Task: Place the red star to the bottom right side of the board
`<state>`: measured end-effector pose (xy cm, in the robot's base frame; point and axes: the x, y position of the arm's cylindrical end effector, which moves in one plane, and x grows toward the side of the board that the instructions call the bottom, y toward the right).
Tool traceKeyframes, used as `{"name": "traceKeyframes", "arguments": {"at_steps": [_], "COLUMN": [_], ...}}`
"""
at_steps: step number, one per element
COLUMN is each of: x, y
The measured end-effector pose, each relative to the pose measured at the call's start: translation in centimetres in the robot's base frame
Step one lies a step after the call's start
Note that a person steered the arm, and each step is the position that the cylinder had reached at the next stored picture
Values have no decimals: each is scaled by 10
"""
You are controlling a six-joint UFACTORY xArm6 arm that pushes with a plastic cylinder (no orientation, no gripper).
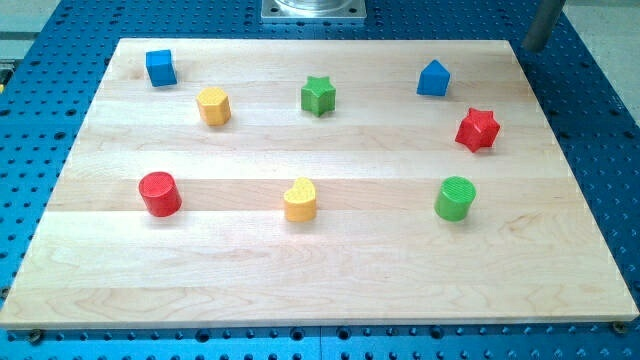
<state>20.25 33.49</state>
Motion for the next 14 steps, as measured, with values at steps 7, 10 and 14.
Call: {"name": "traceKeyframes", "arguments": {"at_steps": [7, 10, 14], "x": [127, 229, 295], "y": [-228, -274, -176]}}
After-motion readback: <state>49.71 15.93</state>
